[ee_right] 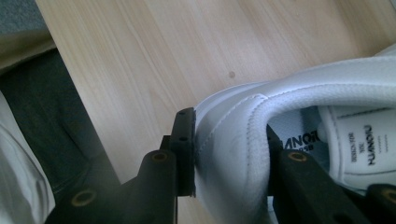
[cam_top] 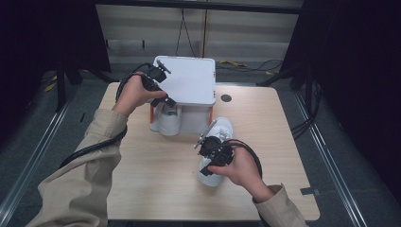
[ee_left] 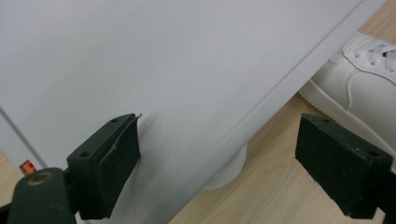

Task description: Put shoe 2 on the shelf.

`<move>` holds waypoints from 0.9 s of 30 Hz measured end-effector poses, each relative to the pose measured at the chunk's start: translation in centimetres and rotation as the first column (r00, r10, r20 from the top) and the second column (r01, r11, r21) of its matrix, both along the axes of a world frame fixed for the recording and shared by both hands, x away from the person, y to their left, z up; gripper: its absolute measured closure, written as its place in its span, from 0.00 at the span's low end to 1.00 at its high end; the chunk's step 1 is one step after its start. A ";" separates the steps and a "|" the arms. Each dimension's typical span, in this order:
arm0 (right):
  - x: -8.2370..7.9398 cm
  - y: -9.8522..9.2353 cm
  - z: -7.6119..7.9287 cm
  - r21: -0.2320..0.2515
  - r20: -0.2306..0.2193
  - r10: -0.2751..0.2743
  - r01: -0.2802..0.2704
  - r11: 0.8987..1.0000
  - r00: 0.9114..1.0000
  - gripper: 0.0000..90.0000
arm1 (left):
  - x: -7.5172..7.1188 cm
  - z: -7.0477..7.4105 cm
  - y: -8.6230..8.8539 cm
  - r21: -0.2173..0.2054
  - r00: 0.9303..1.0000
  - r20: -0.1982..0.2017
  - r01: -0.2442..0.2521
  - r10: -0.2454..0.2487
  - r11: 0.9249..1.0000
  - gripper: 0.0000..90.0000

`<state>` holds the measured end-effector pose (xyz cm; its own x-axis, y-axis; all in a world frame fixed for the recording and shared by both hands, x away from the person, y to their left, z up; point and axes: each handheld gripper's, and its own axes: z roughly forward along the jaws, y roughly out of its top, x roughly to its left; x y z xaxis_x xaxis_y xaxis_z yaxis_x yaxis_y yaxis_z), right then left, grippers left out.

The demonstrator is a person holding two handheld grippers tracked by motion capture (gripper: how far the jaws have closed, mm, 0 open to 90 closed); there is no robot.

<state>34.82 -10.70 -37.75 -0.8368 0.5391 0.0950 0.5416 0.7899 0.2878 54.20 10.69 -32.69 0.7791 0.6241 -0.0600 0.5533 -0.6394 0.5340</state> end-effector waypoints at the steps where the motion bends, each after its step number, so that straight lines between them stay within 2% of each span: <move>1: 0.0 0.0 0.1 -0.001 0.004 0.014 -0.014 1.000 1.000 0.76 | 0.0 0.0 0.0 -0.001 1.000 0.000 0.004 -0.004 1.000 0.15; 5: -0.6 0.5 0.7 -0.012 0.017 0.024 -0.023 1.000 1.000 0.77 | -0.1 0.0 0.0 -0.005 1.000 0.004 -0.001 0.001 1.000 0.14; 7: -1.1 1.0 1.2 -0.021 0.027 0.050 -0.050 0.999 0.998 0.77 | -0.2 0.0 -0.1 0.000 1.000 0.000 -0.001 0.001 1.000 0.14; 11: -2.0 2.0 2.0 0.004 0.037 0.084 -0.085 0.996 0.996 0.77 | -0.3 0.0 -0.2 -0.006 1.000 -0.009 -0.003 0.003 1.000 0.14; 14: -2.2 3.1 2.0 -0.006 0.050 0.111 -0.110 0.994 0.993 0.77 | -0.3 0.0 -0.1 -0.007 1.000 -0.006 0.003 -0.003 1.000 0.14; 17: -1.7 3.7 1.9 0.003 0.062 0.113 -0.114 0.994 0.992 0.77 | -0.3 0.0 0.0 -0.012 1.000 -0.008 0.010 -0.010 1.000 0.14; 27: 1.4 4.6 1.3 -0.055 0.081 0.101 -0.097 0.994 0.992 0.77 | -0.2 0.1 0.1 -0.006 0.999 -0.010 0.036 -0.036 0.999 0.14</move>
